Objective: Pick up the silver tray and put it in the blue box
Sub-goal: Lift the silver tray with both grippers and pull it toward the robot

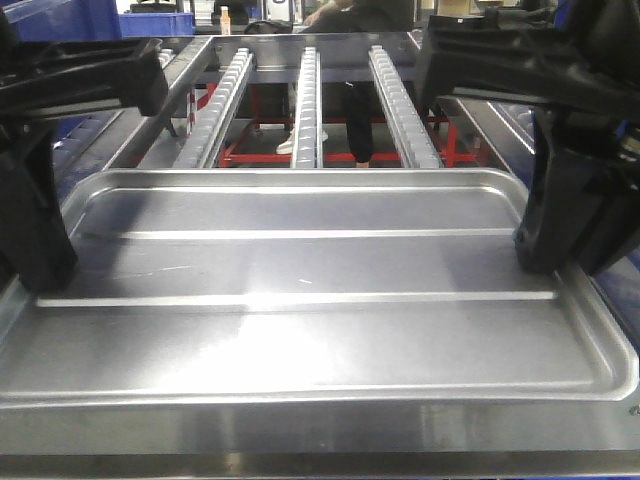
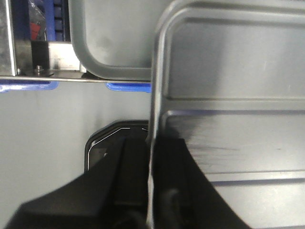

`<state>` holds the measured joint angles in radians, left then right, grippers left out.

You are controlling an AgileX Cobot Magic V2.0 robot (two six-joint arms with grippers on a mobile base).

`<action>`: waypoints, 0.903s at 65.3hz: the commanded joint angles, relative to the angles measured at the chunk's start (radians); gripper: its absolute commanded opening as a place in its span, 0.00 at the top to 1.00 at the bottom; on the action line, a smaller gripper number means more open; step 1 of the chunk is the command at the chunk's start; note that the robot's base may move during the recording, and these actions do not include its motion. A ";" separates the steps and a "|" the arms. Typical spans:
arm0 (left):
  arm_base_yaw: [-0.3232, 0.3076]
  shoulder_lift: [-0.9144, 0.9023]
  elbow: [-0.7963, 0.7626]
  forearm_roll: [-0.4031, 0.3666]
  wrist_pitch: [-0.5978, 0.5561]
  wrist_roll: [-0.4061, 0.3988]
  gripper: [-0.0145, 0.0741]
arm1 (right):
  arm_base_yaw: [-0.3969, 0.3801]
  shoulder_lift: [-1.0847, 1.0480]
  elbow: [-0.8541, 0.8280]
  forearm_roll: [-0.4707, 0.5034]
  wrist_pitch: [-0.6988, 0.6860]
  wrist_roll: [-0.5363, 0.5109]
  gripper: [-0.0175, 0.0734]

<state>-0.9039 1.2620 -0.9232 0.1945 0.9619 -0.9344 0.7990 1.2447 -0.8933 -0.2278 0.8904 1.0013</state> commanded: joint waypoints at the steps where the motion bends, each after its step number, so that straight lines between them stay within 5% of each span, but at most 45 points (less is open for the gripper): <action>1: -0.006 -0.031 -0.023 0.032 0.006 -0.011 0.85 | -0.003 -0.031 -0.024 -0.054 0.009 0.006 0.74; 59: -0.005 -0.031 -0.029 0.043 -0.026 -0.011 0.85 | -0.003 -0.031 -0.024 -0.055 0.029 -0.022 0.74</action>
<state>-0.9146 1.2620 -0.9232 0.2040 0.9303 -0.9344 0.7990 1.2447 -0.8933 -0.2297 0.9097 0.9934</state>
